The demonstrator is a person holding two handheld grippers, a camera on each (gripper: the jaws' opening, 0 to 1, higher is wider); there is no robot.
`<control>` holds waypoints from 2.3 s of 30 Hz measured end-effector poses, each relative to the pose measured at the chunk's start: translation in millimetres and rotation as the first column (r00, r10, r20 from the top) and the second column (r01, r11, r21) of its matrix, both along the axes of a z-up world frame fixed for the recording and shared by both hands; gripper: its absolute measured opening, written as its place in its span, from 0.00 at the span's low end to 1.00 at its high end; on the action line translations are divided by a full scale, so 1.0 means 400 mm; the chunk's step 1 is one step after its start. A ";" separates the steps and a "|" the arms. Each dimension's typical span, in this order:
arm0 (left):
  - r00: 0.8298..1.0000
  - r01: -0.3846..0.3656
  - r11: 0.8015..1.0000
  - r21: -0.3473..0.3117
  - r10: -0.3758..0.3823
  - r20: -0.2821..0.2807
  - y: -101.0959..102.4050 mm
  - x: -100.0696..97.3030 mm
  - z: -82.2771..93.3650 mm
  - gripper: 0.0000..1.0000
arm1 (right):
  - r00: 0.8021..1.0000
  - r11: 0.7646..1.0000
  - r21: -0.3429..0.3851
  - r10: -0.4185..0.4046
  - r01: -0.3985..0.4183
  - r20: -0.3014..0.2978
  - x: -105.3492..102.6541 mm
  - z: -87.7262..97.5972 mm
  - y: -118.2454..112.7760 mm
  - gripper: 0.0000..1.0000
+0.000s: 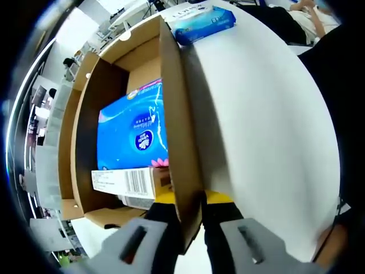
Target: Operate the shoe box by opening the lid, removing the specified soft item, and placing it in the target area until the item is outside and the box remains undamaged.
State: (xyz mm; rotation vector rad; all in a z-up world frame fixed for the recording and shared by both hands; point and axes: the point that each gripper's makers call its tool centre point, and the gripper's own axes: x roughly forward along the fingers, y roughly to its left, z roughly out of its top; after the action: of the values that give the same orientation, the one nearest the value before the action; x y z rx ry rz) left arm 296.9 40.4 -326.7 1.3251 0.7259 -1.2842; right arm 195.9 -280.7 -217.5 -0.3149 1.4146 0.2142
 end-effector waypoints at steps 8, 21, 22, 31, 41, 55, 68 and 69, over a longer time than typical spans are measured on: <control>1.000 -0.001 1.000 0.000 0.001 0.003 0.003 -0.021 0.005 0.11 | 1.000 1.000 0.006 0.006 -0.006 0.012 0.004 0.001 0.005 0.37; 1.000 -0.004 1.000 0.000 0.004 0.005 0.006 -0.041 0.013 0.11 | 0.996 0.998 -0.021 0.058 -0.057 0.067 0.007 0.002 0.005 0.66; 1.000 -0.005 1.000 0.000 0.005 0.005 0.007 -0.046 0.015 0.11 | 0.995 0.998 -0.024 0.066 -0.065 0.068 0.004 0.002 0.008 0.66; 1.000 -0.006 1.000 0.001 0.006 0.004 0.008 -0.058 0.018 0.11 | 0.992 0.996 -0.002 0.085 -0.086 0.094 0.000 -0.016 0.019 0.77; 1.000 -0.006 1.000 0.003 0.006 0.002 0.007 -0.070 0.022 0.11 | 0.988 0.995 0.059 0.069 -0.078 0.136 0.002 -0.062 0.035 0.82; 1.000 -0.002 1.000 0.002 0.002 0.005 0.002 -0.072 0.018 0.11 | 0.965 0.986 0.040 0.149 -0.161 0.214 0.027 -0.097 0.059 0.81; 1.000 -0.008 1.000 0.002 0.008 0.006 0.002 -0.069 0.017 0.11 | 0.976 0.985 0.069 0.145 -0.158 0.161 0.027 -0.157 0.065 0.85; 1.000 -0.008 1.000 0.002 0.008 0.006 0.002 -0.068 0.017 0.11 | 0.977 0.985 0.071 0.145 -0.157 0.155 0.027 -0.164 0.065 0.85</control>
State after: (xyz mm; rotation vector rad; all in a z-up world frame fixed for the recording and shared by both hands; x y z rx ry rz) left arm 269.5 41.1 -320.1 1.3261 0.7282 -1.2726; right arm 206.8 -254.9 -283.0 -0.3630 1.2315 0.3659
